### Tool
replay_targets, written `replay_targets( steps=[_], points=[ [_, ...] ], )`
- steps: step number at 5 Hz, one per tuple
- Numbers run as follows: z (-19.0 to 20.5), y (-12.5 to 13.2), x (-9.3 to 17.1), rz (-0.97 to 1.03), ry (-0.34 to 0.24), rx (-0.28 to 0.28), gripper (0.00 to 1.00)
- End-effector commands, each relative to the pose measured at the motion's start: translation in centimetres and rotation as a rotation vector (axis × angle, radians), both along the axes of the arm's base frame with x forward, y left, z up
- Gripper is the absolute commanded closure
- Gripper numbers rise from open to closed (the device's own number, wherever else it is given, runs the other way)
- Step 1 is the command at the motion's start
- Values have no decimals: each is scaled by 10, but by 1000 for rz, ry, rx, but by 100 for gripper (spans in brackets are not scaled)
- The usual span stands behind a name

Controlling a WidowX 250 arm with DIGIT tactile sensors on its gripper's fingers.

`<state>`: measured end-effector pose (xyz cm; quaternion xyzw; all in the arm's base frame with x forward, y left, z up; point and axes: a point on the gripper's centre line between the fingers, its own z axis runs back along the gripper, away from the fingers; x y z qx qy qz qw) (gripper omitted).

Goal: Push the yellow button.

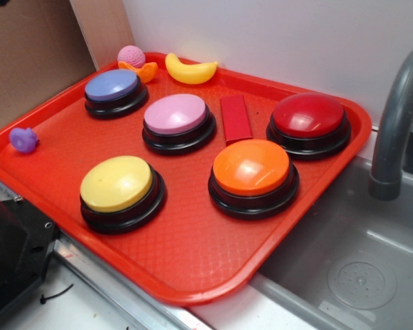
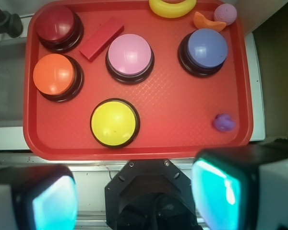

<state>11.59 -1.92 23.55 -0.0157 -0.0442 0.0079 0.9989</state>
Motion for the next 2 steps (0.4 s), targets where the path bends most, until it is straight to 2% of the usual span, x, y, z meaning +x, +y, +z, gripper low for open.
replay_targets(
  steps=[1,2],
  points=[
    [0,0,0,0,0,0,0],
    [-50,-22,35,-175,73,23,0]
  ],
)
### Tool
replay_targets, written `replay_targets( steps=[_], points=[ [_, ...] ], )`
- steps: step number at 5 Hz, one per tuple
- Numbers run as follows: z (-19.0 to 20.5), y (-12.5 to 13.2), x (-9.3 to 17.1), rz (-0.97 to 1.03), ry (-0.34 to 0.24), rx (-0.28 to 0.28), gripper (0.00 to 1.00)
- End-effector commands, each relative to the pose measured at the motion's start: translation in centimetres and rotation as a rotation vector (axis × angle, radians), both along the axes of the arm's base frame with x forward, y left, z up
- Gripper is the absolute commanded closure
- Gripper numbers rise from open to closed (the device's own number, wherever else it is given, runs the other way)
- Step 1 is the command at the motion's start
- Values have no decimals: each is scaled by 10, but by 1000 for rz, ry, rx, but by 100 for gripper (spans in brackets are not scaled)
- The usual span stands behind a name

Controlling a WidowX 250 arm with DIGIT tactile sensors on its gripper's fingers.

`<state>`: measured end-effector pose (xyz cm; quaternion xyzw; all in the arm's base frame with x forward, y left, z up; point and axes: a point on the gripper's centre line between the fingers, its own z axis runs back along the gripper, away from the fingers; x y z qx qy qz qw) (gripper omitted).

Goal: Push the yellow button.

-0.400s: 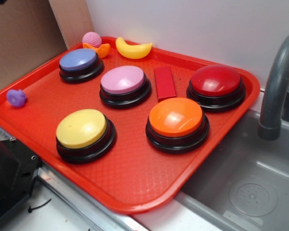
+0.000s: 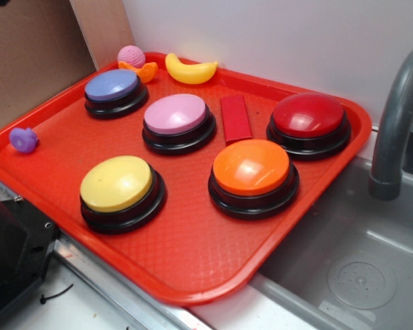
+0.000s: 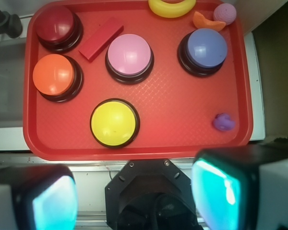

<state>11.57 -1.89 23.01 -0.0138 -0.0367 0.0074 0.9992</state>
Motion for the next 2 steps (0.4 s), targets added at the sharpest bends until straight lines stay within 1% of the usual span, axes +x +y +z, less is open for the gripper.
replay_targets(
  steps=[1,2],
  points=[
    [-94,-33,43,-257,48,29,0],
    [-145,-34,46,-316,73,38,0]
  ],
)
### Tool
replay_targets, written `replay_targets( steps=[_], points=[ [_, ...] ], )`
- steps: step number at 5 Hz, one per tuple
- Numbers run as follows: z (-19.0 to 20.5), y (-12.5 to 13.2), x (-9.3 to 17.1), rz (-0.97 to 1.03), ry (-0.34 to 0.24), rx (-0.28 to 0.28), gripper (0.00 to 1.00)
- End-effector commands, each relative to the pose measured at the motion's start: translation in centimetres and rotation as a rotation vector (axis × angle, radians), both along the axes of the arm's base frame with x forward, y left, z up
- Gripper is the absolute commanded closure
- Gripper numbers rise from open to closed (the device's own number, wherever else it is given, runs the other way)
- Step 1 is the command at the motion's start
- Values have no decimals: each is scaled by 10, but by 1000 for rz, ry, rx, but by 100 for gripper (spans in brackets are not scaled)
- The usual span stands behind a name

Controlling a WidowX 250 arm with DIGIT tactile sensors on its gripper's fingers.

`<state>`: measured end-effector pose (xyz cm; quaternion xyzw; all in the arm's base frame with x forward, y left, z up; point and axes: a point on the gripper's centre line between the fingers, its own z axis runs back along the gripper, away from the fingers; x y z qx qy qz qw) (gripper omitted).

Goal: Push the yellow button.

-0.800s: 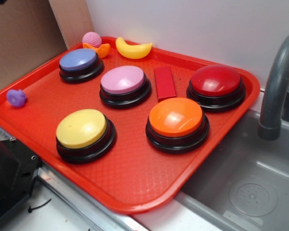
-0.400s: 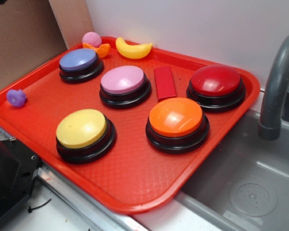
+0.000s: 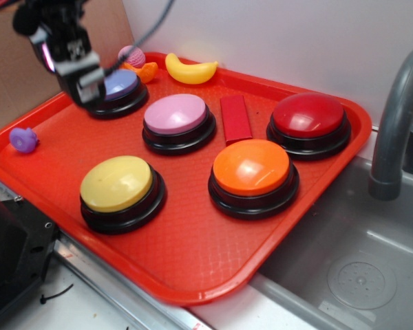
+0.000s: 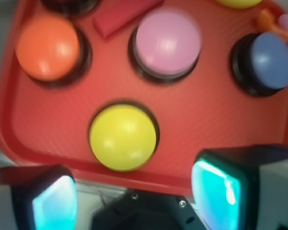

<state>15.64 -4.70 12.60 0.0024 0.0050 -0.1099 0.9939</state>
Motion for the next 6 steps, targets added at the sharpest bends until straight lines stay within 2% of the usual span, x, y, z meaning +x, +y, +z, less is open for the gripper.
replay_targets(
  steps=[1,2,4,5,6],
  points=[
    [-71,-9,-1,-105,12,-20,0],
    [-84,-15,-2,-124,10,-30,0],
    [-50,-18,2,-129,-57,-9,0],
    [-37,-11,2,-116,-62,-9,0],
    [-26,-8,1,-97,-73,17,0]
  ],
)
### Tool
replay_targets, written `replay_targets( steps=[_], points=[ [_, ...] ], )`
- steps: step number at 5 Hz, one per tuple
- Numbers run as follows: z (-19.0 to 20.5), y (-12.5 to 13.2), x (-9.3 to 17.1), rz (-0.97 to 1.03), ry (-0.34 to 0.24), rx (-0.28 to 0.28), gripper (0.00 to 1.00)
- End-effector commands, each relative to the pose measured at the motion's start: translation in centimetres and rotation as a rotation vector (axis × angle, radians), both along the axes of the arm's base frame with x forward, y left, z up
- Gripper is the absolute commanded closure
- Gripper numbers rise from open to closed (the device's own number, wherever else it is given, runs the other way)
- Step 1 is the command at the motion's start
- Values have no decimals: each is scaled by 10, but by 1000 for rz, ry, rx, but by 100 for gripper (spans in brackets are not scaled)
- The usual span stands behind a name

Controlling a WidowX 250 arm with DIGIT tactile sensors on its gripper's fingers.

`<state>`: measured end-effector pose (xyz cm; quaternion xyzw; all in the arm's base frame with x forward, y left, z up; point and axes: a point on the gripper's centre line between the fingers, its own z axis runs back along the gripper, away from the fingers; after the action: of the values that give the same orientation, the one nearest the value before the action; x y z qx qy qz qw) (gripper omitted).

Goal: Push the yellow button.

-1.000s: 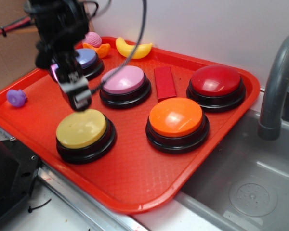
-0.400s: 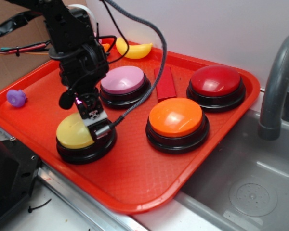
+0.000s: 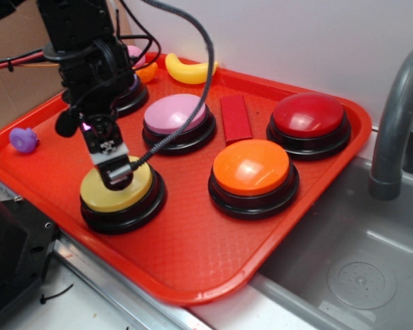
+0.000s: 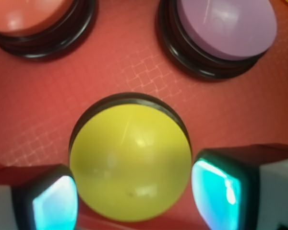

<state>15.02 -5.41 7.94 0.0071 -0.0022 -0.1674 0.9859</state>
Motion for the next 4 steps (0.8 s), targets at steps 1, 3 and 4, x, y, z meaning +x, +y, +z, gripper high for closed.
replay_targets(
  steps=[1,3,4],
  points=[
    [30,0,7,23,-72,14,0],
    [42,1,9,37,-37,-12,0],
    [47,1,9,37,-45,-18,0]
  ],
)
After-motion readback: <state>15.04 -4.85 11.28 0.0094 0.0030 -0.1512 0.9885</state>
